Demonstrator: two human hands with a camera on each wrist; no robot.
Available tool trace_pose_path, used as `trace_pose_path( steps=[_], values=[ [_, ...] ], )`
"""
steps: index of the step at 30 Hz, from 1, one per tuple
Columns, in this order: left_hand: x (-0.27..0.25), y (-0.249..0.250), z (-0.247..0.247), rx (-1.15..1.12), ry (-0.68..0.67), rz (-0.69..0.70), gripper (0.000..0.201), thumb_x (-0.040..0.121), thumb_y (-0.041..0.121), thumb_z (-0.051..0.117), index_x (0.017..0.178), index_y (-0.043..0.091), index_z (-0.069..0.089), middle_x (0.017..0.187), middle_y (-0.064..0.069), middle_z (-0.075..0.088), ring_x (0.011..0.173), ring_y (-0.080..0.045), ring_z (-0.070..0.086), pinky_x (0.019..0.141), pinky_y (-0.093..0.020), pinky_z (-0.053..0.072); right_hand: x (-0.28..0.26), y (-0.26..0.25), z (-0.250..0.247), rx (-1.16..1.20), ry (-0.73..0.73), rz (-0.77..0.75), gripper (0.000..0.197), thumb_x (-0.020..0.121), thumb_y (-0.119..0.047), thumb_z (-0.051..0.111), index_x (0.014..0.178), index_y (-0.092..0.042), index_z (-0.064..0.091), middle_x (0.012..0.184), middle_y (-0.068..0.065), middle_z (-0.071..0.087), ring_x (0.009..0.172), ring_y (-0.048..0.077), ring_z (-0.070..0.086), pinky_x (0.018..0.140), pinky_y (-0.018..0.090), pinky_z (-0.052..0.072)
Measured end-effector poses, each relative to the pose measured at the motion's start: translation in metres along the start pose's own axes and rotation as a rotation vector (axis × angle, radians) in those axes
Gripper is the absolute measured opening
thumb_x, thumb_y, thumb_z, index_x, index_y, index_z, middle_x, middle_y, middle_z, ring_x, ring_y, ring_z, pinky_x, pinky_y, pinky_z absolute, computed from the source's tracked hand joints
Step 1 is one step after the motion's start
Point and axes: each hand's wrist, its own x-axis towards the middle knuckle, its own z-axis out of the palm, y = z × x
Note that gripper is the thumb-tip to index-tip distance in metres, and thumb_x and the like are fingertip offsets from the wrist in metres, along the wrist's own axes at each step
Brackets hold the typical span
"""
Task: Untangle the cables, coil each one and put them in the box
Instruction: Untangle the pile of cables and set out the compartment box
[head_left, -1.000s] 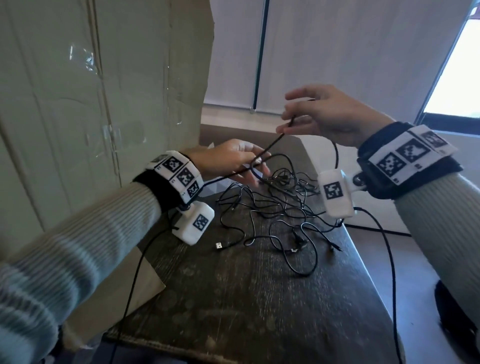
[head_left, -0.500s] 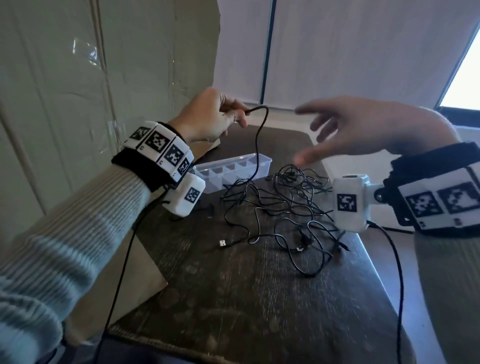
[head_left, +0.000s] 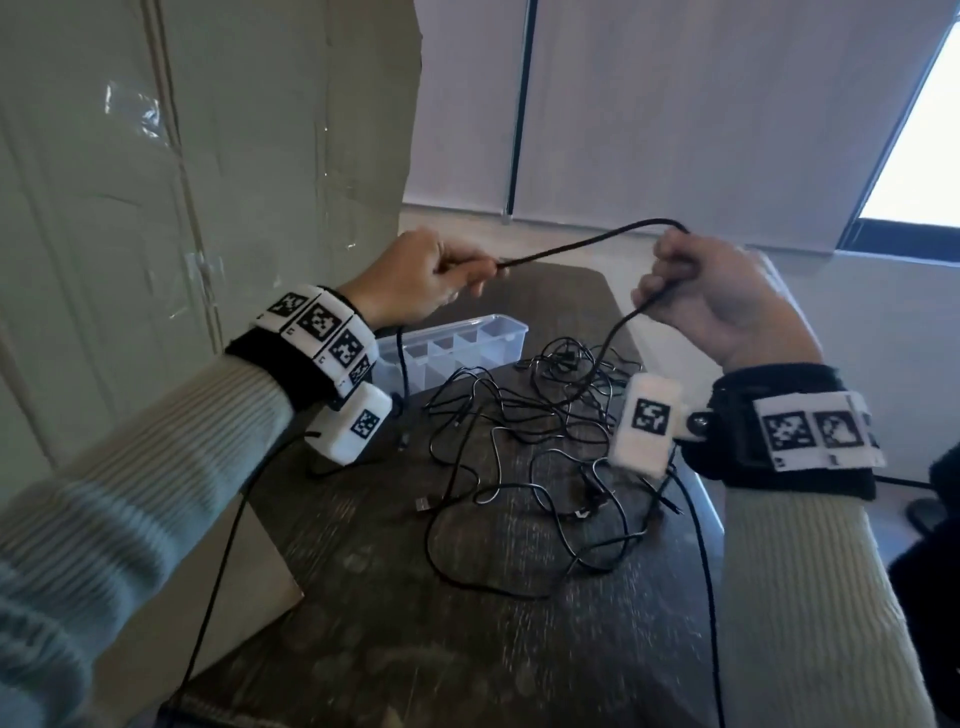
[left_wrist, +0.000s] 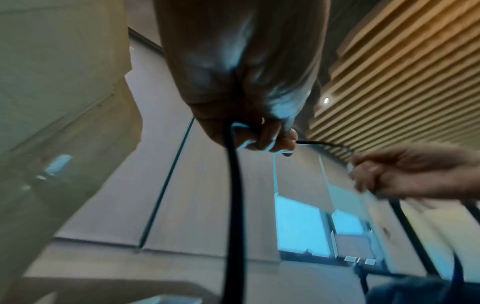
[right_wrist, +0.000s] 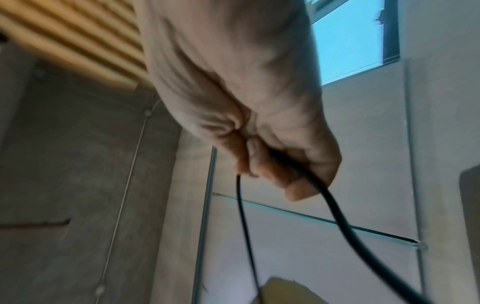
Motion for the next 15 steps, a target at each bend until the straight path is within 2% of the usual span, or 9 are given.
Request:
trace_pose_path(
  steps=[4, 6, 7, 8, 9, 10, 11, 13, 15],
  values=[
    [-0.013, -0.039, -0.001, 0.219, -0.156, -0.169, 0.017, 0.096, 0.025, 0.054, 0.097, 0.026, 0.071, 0.074, 0.006, 0.067, 0.051, -0.006, 0.047, 0.055, -0.020, 0.036, 0.003, -0.006, -0.033, 0.209, 0.222, 0.007, 0.032, 0.098, -0.007, 0.040, 0.067, -0.014, 0.046, 0.041, -0.004, 0.033, 0.044, 0.012, 0.041, 0.060, 0.026, 0.044],
    [-0.013, -0.050, 0.000, 0.283, -0.135, -0.221, 0.018, 0.096, 0.026, 0.054, 0.092, 0.029, 0.071, 0.071, 0.013, 0.064, 0.049, 0.000, 0.048, 0.057, -0.018, 0.037, 0.005, 0.000, -0.035, -0.025, 0.284, -0.013, 0.027, 0.097, -0.009, 0.042, 0.072, -0.013, 0.050, 0.050, -0.002, 0.042, 0.051, 0.014, 0.045, 0.066, 0.030, 0.044],
    [-0.011, -0.050, 0.000, 0.307, -0.098, -0.228, 0.018, 0.096, 0.026, 0.054, 0.093, 0.029, 0.071, 0.070, 0.014, 0.064, 0.048, -0.001, 0.048, 0.054, -0.017, 0.036, 0.005, 0.003, -0.032, -0.266, 0.296, -0.004, 0.019, 0.097, -0.012, 0.043, 0.081, -0.010, 0.054, 0.063, 0.002, 0.050, 0.061, 0.016, 0.050, 0.072, 0.033, 0.044],
    [-0.007, -0.046, 0.001, 0.322, -0.064, -0.219, 0.018, 0.095, 0.026, 0.055, 0.096, 0.026, 0.073, 0.071, 0.014, 0.065, 0.046, -0.002, 0.048, 0.049, -0.013, 0.035, 0.005, 0.008, -0.029, -0.522, 0.275, 0.026, 0.015, 0.096, -0.016, 0.045, 0.099, -0.006, 0.055, 0.086, 0.009, 0.057, 0.078, 0.020, 0.056, 0.080, 0.037, 0.043],
    [-0.003, -0.039, 0.002, 0.328, -0.044, -0.197, 0.018, 0.095, 0.026, 0.057, 0.099, 0.021, 0.074, 0.072, 0.011, 0.067, 0.046, -0.003, 0.048, 0.047, -0.011, 0.035, 0.005, 0.012, -0.026, -0.763, 0.256, 0.063, 0.033, 0.095, -0.022, 0.046, 0.122, -0.003, 0.049, 0.116, 0.016, 0.053, 0.100, 0.028, 0.055, 0.090, 0.041, 0.042],
    [0.002, -0.031, 0.004, 0.328, -0.040, -0.170, 0.019, 0.093, 0.026, 0.059, 0.102, 0.018, 0.074, 0.075, 0.008, 0.070, 0.046, -0.003, 0.050, 0.047, -0.009, 0.037, 0.004, 0.015, -0.022, -0.941, 0.238, 0.065, 0.052, 0.095, -0.027, 0.048, 0.140, -0.006, 0.034, 0.140, 0.017, 0.038, 0.121, 0.034, 0.046, 0.099, 0.044, 0.038],
    [0.007, -0.021, 0.006, 0.320, -0.051, -0.139, 0.020, 0.092, 0.026, 0.061, 0.103, 0.016, 0.074, 0.078, 0.005, 0.071, 0.047, -0.001, 0.053, 0.047, -0.007, 0.037, 0.002, 0.017, -0.015, -1.036, 0.206, 0.004, 0.062, 0.094, -0.031, 0.050, 0.148, -0.012, 0.026, 0.150, 0.015, 0.026, 0.133, 0.036, 0.036, 0.105, 0.046, 0.034],
    [0.015, -0.001, 0.011, 0.310, -0.074, -0.063, 0.018, 0.090, 0.026, 0.064, 0.101, 0.016, 0.074, 0.075, 0.008, 0.069, 0.047, 0.009, 0.054, 0.049, -0.002, 0.035, -0.001, 0.020, -0.003, -1.064, 0.078, -0.173, 0.057, 0.095, -0.037, 0.052, 0.147, -0.019, 0.035, 0.152, 0.010, 0.032, 0.138, 0.030, 0.035, 0.111, 0.046, 0.032],
    [0.023, 0.016, 0.016, 0.311, -0.064, 0.026, 0.014, 0.089, 0.024, 0.066, 0.094, 0.015, 0.076, 0.068, 0.013, 0.064, 0.046, 0.014, 0.051, 0.049, -0.001, 0.032, -0.002, 0.023, 0.011, -0.988, -0.113, -0.244, 0.040, 0.098, -0.037, 0.050, 0.129, -0.014, 0.058, 0.136, 0.010, 0.056, 0.123, 0.024, 0.053, 0.107, 0.044, 0.038]
  ],
)
